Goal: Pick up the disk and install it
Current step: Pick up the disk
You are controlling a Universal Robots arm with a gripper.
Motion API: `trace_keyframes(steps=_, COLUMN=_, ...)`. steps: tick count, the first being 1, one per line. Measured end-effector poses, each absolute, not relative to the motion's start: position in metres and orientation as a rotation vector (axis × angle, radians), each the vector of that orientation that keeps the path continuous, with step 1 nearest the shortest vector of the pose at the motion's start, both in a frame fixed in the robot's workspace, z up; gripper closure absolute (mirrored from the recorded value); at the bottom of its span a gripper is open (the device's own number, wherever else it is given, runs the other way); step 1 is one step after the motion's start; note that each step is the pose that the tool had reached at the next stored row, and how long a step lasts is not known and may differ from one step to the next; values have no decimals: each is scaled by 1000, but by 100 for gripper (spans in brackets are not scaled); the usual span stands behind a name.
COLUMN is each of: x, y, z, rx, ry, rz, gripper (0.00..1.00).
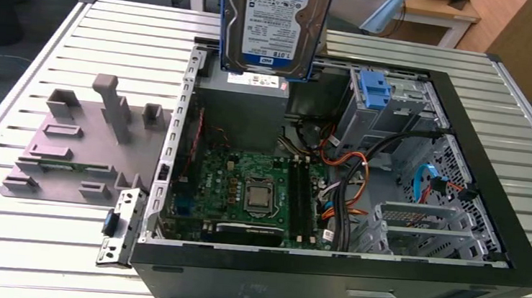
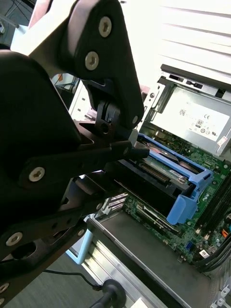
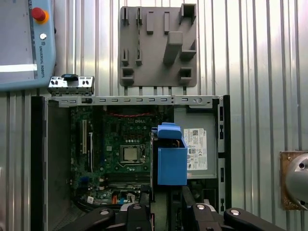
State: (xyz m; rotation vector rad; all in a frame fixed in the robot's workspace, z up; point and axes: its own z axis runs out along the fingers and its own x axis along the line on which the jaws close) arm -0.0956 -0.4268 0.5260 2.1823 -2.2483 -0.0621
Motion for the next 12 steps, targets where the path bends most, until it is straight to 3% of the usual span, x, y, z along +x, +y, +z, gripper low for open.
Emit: trace_keyframes(steps=12, x=-96, y=-427, z=526, rx=2181, ry=-2247, rz=-59, gripper=65)
